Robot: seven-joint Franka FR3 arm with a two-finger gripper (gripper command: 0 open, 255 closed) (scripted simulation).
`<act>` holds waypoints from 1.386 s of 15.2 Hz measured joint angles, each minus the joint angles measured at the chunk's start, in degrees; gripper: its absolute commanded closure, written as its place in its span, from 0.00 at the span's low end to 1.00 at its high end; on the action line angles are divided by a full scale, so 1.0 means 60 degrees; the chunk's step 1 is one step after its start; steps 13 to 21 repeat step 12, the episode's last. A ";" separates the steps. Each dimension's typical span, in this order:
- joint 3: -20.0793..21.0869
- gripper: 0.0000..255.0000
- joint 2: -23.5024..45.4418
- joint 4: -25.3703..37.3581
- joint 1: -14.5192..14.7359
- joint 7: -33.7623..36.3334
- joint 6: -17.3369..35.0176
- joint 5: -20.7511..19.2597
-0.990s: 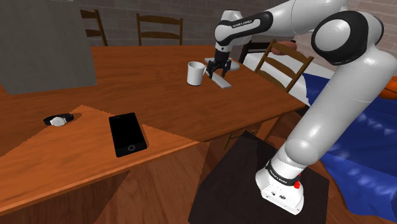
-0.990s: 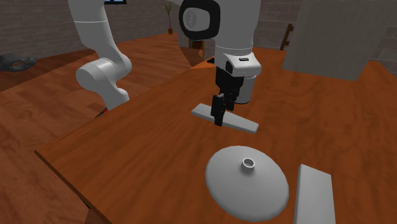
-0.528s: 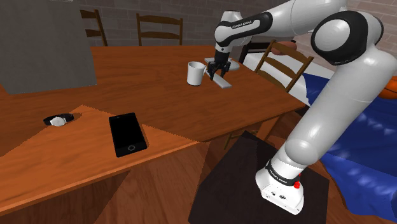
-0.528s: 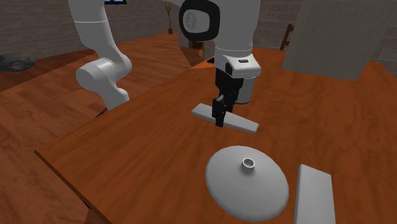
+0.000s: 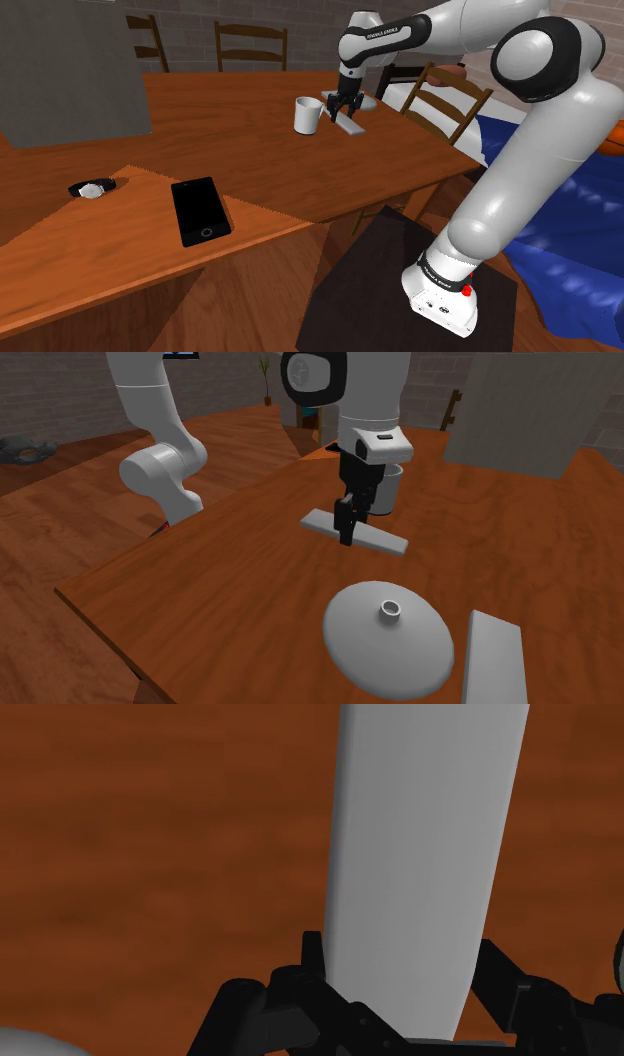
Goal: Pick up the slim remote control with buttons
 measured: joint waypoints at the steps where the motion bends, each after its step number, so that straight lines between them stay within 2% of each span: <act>1: 0.0004 1.00 -0.0034 0.0092 0.0005 0.0012 -0.0125 -0.0008; 12: 0.0017 1.00 -0.0239 0.1196 0.0019 0.0042 -0.1430 -0.0048; 21: 0.0017 1.00 -0.0239 0.1196 0.0019 0.0042 -0.1430 -0.0048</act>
